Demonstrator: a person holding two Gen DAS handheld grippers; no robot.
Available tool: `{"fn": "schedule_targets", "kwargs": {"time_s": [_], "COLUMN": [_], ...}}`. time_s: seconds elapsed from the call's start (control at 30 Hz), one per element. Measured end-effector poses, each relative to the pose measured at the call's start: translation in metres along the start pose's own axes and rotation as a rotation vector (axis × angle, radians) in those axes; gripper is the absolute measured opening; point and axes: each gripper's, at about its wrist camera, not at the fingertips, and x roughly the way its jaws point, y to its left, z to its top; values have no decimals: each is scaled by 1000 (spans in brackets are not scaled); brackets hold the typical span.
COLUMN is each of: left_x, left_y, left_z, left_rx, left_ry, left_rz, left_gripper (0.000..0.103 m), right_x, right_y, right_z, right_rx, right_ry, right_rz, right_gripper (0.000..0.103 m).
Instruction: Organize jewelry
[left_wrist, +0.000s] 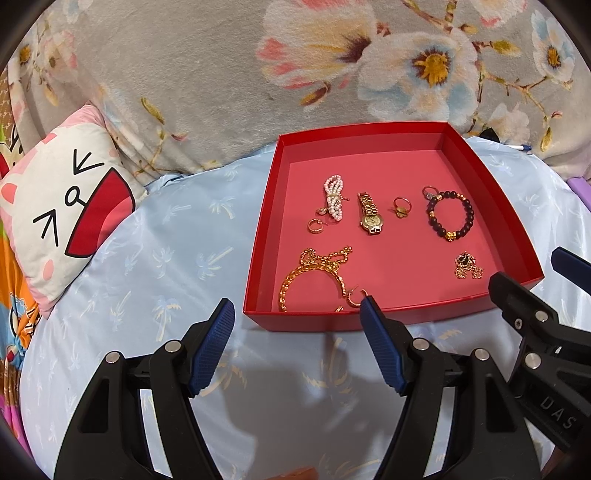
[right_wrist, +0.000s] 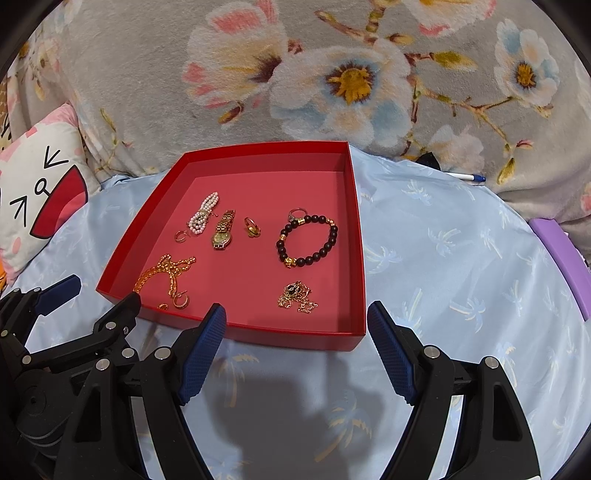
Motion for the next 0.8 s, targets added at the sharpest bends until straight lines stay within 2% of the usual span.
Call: {"fn": "schedule_targets", "kwargs": {"time_s": [0.63,0.8], "left_x": [3,4], "left_y": [3,2], "left_z": [-1,-1], "left_rx": [-22,-25], "left_ry": [14,15], "left_rz": [-21,-6], "left_gripper": [68,68], "right_x": [0,1], "right_y": [1,2], "right_z": [0,-2], "right_rx": [-2,-8], "right_ry": [2,7], "right_rz": [-2,-5], "right_gripper": [77,77]}}
